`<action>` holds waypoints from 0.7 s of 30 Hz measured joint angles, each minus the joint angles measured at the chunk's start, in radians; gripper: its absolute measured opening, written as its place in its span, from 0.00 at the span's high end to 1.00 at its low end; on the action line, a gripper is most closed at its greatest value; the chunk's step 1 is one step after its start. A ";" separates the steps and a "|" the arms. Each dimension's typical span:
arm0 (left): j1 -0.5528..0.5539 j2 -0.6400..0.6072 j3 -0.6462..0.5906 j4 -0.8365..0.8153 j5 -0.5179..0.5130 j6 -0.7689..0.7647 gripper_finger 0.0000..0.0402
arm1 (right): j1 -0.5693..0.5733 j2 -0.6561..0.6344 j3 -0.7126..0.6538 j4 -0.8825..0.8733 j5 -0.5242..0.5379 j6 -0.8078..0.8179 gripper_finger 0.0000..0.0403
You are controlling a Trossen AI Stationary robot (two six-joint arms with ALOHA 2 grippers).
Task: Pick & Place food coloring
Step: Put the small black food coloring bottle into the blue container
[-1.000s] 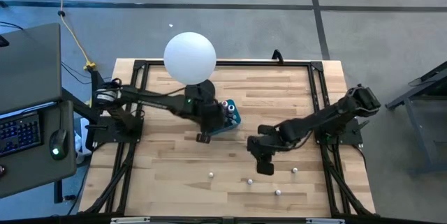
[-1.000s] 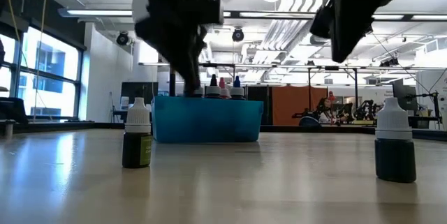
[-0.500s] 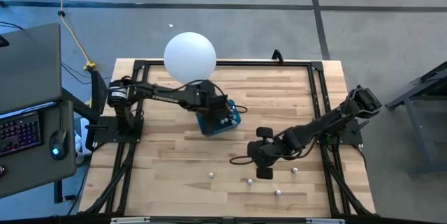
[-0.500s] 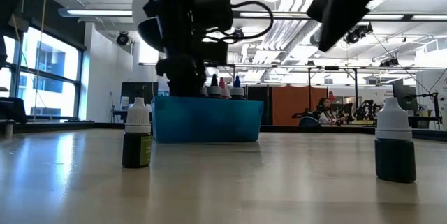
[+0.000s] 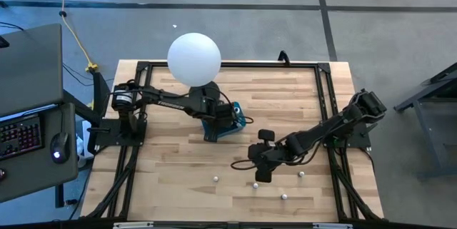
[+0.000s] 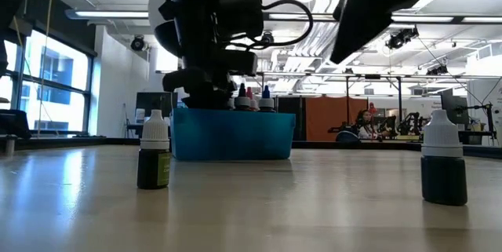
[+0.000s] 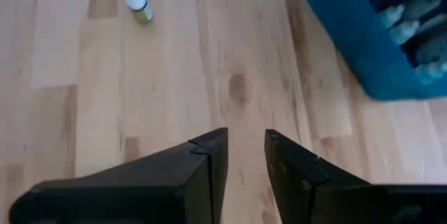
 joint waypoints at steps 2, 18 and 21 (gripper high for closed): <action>0.001 0.000 0.000 0.000 -0.006 -0.045 0.83 | 0.000 0.002 0.000 0.016 -0.001 -0.032 0.78; 0.000 0.000 0.000 -0.008 0.008 -0.014 0.69 | -0.006 0.007 0.000 0.024 -0.060 -0.083 0.78; -0.008 0.000 0.006 -0.014 0.005 -0.052 0.62 | -0.006 0.007 0.000 0.035 -0.072 -0.081 0.78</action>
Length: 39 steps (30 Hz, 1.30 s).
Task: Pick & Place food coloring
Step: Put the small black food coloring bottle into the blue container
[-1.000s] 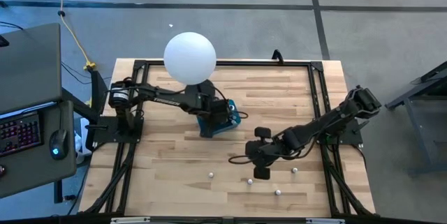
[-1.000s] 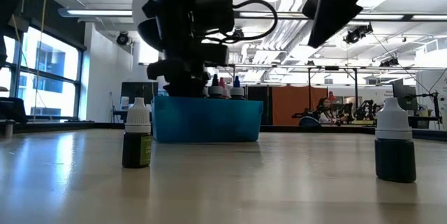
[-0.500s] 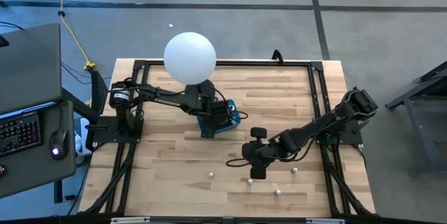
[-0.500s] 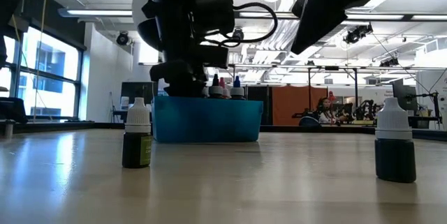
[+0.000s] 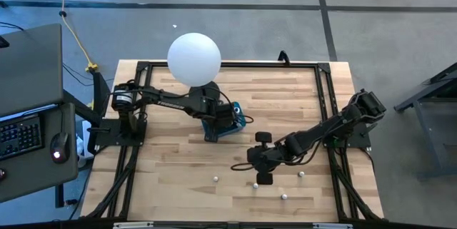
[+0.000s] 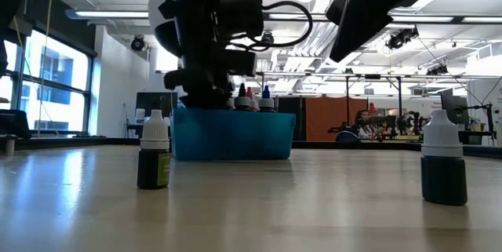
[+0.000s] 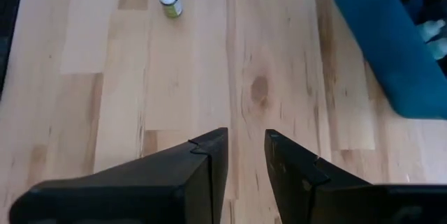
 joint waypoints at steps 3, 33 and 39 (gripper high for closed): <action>-0.012 0.000 0.046 -0.088 0.009 -0.055 0.57 | 0.000 0.000 0.000 0.013 -0.028 -0.038 0.78; -0.693 -0.195 0.453 -0.644 -0.386 -0.812 0.56 | 0.134 0.134 0.002 0.110 -0.171 -0.118 0.52; -0.784 -0.193 0.382 -0.638 -0.440 -1.043 0.56 | 0.134 0.242 0.001 0.118 -0.189 -0.116 0.52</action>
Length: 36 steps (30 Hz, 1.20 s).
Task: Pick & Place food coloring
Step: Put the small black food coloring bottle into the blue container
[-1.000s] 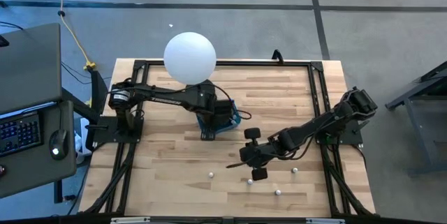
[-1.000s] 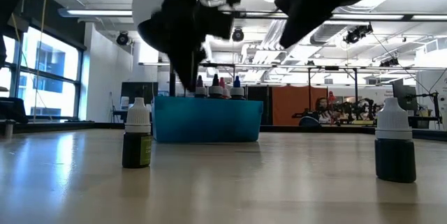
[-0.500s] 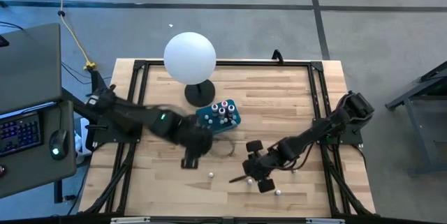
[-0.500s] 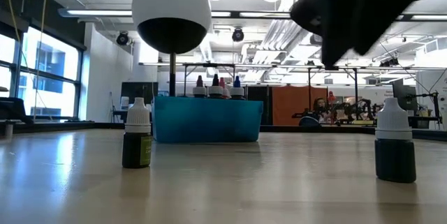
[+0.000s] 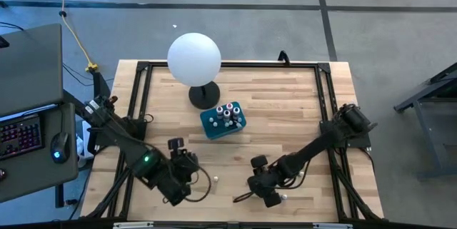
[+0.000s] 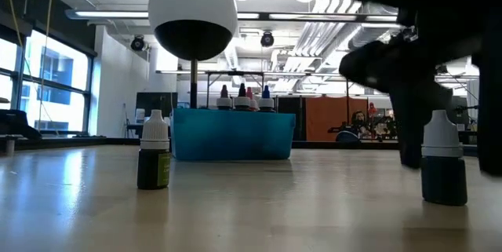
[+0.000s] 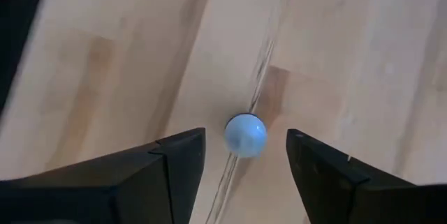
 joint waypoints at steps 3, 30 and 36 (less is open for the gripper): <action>-0.038 0.000 -0.025 0.002 -0.006 -0.076 0.56 | -0.009 0.033 0.000 0.031 -0.008 -0.007 0.52; -0.057 0.000 -0.057 0.047 -0.005 -0.133 0.56 | -0.130 -0.076 0.050 0.101 0.161 -0.225 0.79; -0.057 0.000 -0.057 0.053 -0.029 -0.128 0.56 | -0.289 -0.107 0.108 0.232 0.360 -0.472 0.80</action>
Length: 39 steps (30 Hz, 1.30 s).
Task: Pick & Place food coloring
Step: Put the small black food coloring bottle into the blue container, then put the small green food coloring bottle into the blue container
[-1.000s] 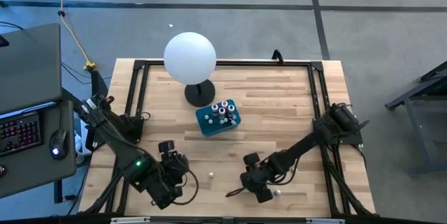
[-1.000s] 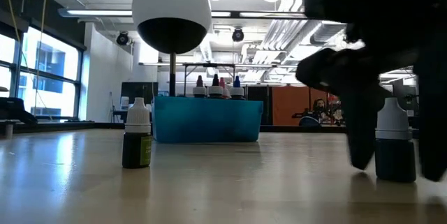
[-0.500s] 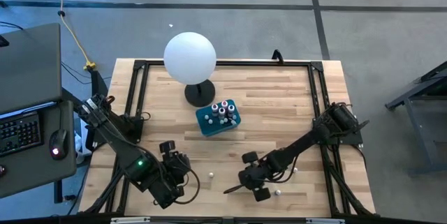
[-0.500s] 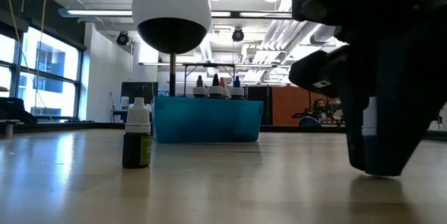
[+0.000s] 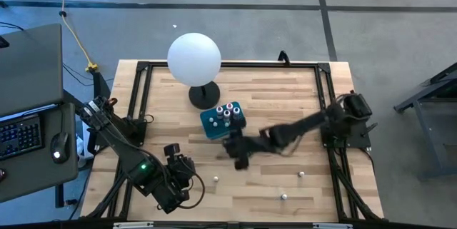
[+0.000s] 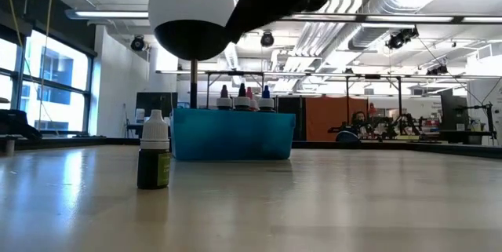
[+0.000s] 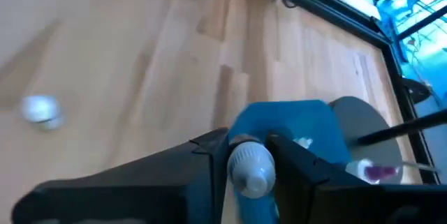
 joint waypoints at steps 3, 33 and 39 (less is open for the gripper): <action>0.000 0.000 0.000 0.002 -0.001 0.000 0.56 | -0.105 0.015 -0.004 0.010 -0.121 -0.010 0.81; 0.000 0.001 0.000 0.011 -0.023 0.000 0.56 | -0.269 0.164 -0.001 0.011 -0.257 0.017 0.61; 0.000 0.001 0.000 0.013 -0.048 0.000 0.56 | -0.178 0.079 -0.001 -0.004 -0.225 0.017 0.61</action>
